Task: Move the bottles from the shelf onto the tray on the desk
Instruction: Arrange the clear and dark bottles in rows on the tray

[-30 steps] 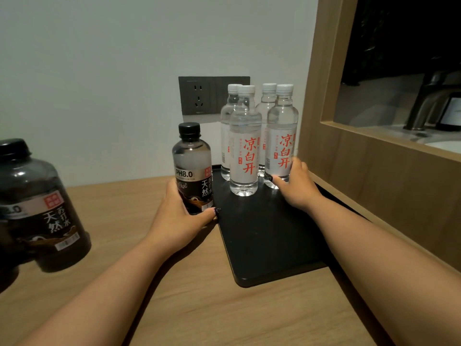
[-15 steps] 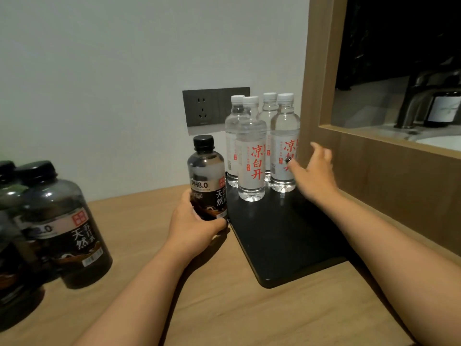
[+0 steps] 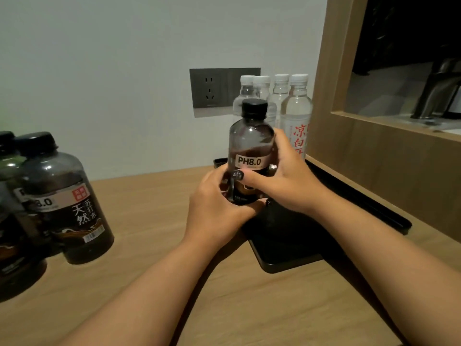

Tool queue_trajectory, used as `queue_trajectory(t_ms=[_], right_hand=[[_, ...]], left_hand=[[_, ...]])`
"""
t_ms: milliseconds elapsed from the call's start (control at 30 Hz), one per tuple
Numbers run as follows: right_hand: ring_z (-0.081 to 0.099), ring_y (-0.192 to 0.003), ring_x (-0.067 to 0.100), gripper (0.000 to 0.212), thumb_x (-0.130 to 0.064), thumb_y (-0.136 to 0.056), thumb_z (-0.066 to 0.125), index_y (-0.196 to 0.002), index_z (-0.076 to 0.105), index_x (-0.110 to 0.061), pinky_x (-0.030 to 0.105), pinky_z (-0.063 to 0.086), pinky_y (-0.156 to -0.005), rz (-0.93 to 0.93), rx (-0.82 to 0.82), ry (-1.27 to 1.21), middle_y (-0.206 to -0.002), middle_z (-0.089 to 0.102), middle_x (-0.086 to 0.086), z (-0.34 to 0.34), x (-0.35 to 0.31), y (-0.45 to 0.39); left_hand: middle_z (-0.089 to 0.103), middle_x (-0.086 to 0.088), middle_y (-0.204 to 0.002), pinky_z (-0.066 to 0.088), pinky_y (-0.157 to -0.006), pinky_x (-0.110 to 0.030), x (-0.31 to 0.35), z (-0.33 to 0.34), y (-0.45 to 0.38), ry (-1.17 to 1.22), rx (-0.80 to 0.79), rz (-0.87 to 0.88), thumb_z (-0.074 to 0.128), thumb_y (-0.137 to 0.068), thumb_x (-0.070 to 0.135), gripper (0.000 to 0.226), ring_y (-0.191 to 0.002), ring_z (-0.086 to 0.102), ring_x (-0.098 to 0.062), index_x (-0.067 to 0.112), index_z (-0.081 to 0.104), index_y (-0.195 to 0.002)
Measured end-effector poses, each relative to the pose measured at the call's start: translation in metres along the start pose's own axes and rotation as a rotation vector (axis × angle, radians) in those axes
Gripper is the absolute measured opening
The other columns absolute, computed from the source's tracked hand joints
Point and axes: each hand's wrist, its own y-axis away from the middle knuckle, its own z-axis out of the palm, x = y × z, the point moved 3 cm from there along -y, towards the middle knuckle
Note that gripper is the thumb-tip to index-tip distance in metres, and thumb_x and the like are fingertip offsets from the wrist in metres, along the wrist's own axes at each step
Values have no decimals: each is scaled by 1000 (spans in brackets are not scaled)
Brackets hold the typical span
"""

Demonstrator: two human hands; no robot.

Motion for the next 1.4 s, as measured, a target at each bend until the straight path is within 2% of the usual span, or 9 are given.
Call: queue_trajectory(t_ms=[133, 267, 367, 500, 667, 800, 900, 1133, 1400], right_hand=[[58, -111, 4, 65, -25, -76, 79, -129, 42, -19, 16, 49, -84, 95, 29, 56, -119, 60, -8, -20, 19, -3], [58, -113, 9, 69, -27, -74, 81, -128, 40, -19, 24, 47, -93, 182, 81, 95, -116, 59, -9, -35, 34, -7], [54, -114, 8, 81, -27, -70, 84, -134, 36, -20, 18, 42, -87, 207, 30, 147, -120, 56, -9, -37, 39, -9], [50, -123, 12, 87, -35, -63, 86, -136, 39, -24, 28, 41, -100, 251, -140, 297, -132, 55, -5, -30, 48, -7], [52, -123, 14, 79, -29, -65, 86, -134, 47, -23, 38, 40, -107, 295, -134, 269, -131, 59, -4, -33, 56, -7], [53, -120, 14, 75, -24, -67, 86, -132, 50, -22, 30, 41, -98, 385, -133, 204, -129, 60, -3, -39, 65, -8], [59, -112, 12, 76, -37, -58, 89, -125, 57, -24, 33, 46, -98, 456, -124, 194, -120, 65, -6, -40, 72, -7], [62, -108, 10, 85, -58, -43, 86, -118, 62, -29, 39, 51, -96, 428, -99, 228, -113, 69, -8, -35, 78, -9], [56, -107, 10, 65, -40, -59, 90, -109, 53, -24, 28, 46, -90, 458, -22, 257, -111, 61, -10, -37, 65, 0]], left_hand=[[59, 22, -108, 43, -83, -5, -11, 7, -3, 56, -77, -58, 84, -67, 32, 78, -103, 55, 9, 30, 46, -135], [62, 15, -112, 46, -90, -15, -20, 6, -5, 52, -86, -101, 81, -71, 31, 69, -108, 57, 1, 29, 49, -132], [60, 15, -122, 37, -88, -8, -21, 9, -5, 13, -166, -91, 78, -76, 29, 65, -116, 53, 0, 30, 49, -133], [45, 17, -143, 34, -89, -6, -17, 16, -2, 69, -350, -92, 60, -90, 35, 61, -129, 40, 1, 34, 33, -145], [14, 15, -159, 13, -120, -44, -12, 23, 2, 72, -470, -111, 20, -91, 65, 67, -147, 10, -8, 38, 10, -152], [2, 14, -161, 3, -121, -43, -11, 28, 3, -12, -521, -81, 11, -85, 73, 72, -147, -2, -8, 43, 1, -150], [-7, 16, -160, -12, -112, -29, -7, 31, 4, -71, -558, -75, 11, -86, 68, 70, -141, -16, -6, 42, -2, -150], [-3, 12, -161, 1, -121, -40, -6, 29, 3, -81, -557, -79, 15, -86, 64, 72, -147, -5, -9, 38, -1, -151], [4, 11, -161, 6, -121, -42, -7, 30, 2, -79, -519, -95, 20, -85, 66, 76, -147, 1, -7, 34, 2, -152]])
